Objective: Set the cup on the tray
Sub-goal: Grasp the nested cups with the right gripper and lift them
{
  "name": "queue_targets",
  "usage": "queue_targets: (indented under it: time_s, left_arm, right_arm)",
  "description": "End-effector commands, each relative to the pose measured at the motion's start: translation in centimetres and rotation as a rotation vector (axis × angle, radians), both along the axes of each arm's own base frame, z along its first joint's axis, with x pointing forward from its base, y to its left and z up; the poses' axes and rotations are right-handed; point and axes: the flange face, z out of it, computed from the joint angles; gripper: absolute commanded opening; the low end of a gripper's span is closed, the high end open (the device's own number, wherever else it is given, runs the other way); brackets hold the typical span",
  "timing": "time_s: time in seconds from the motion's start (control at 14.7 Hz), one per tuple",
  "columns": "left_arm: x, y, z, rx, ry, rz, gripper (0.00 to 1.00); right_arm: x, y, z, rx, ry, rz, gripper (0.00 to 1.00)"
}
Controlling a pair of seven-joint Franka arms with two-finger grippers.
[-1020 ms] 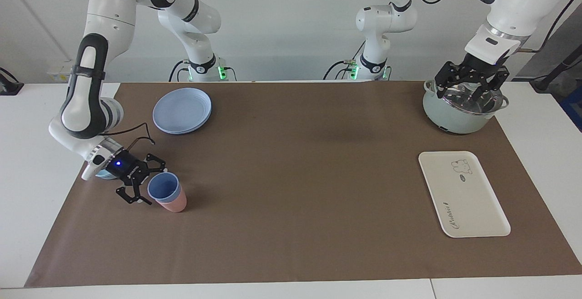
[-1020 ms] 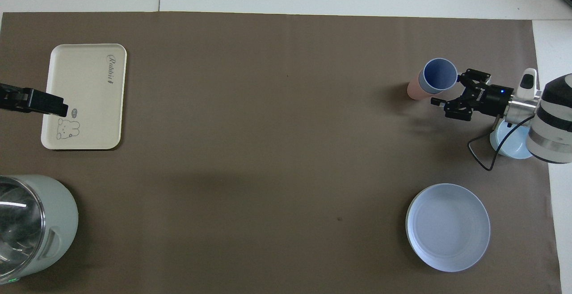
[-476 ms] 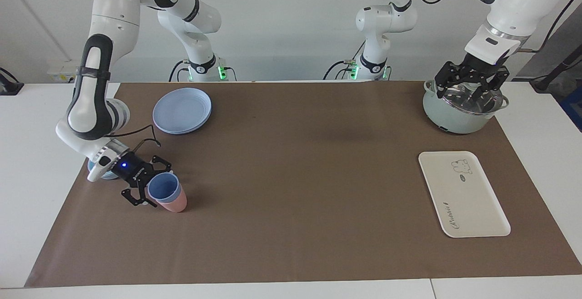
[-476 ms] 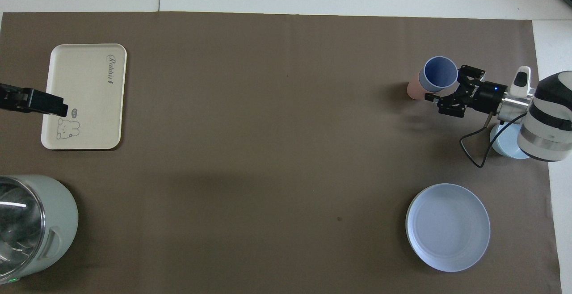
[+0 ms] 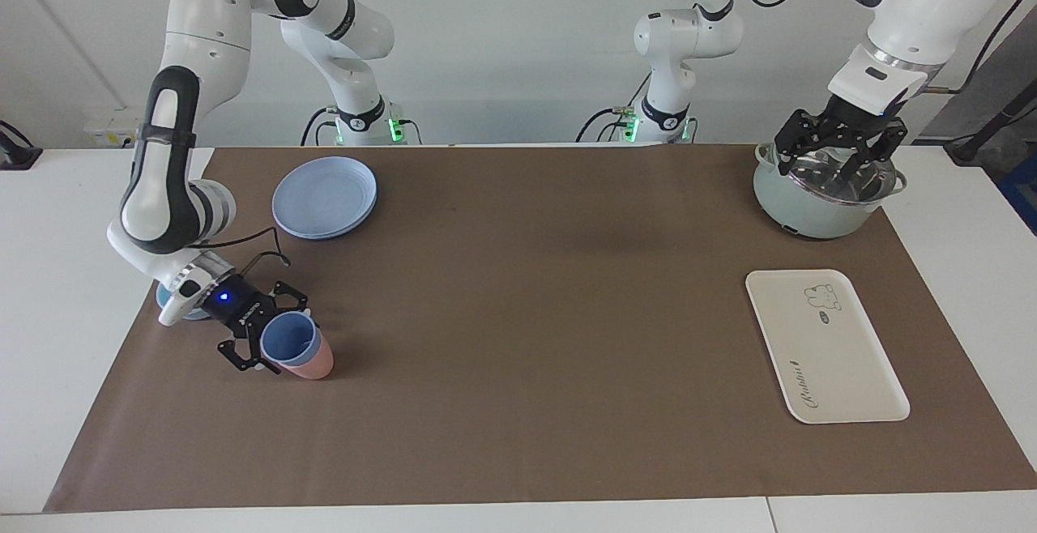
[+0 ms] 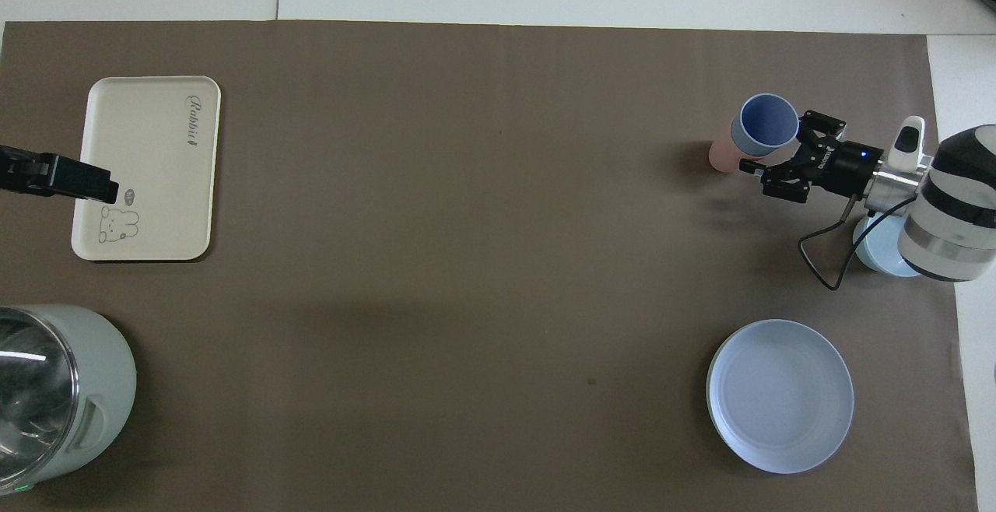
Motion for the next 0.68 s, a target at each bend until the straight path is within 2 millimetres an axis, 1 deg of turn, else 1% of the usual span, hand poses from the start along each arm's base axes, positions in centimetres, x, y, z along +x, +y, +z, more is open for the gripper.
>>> queue_targets:
  time_s: [0.0, 0.14, 0.27, 0.61]
  left_arm:
    - [-0.8, 0.4, 0.2, 0.012, 0.002, -0.008, 1.00]
    - [-0.8, 0.4, 0.2, 0.012, 0.002, -0.008, 1.00]
    - [-0.8, 0.4, 0.2, 0.012, 0.002, -0.008, 1.00]
    - [-0.8, 0.4, 0.1, 0.012, 0.003, -0.008, 1.00]
  right_arm:
    - [0.3, 0.4, -0.5, -0.001, -0.022, -0.012, 1.00]
    - [0.2, 0.5, -0.7, -0.004, -0.025, -0.007, 1.00]
    - [0.3, 1.3, -0.7, -0.007, -0.030, 0.006, 1.00]
    - [0.1, 1.4, -0.8, -0.007, -0.041, 0.006, 1.00]
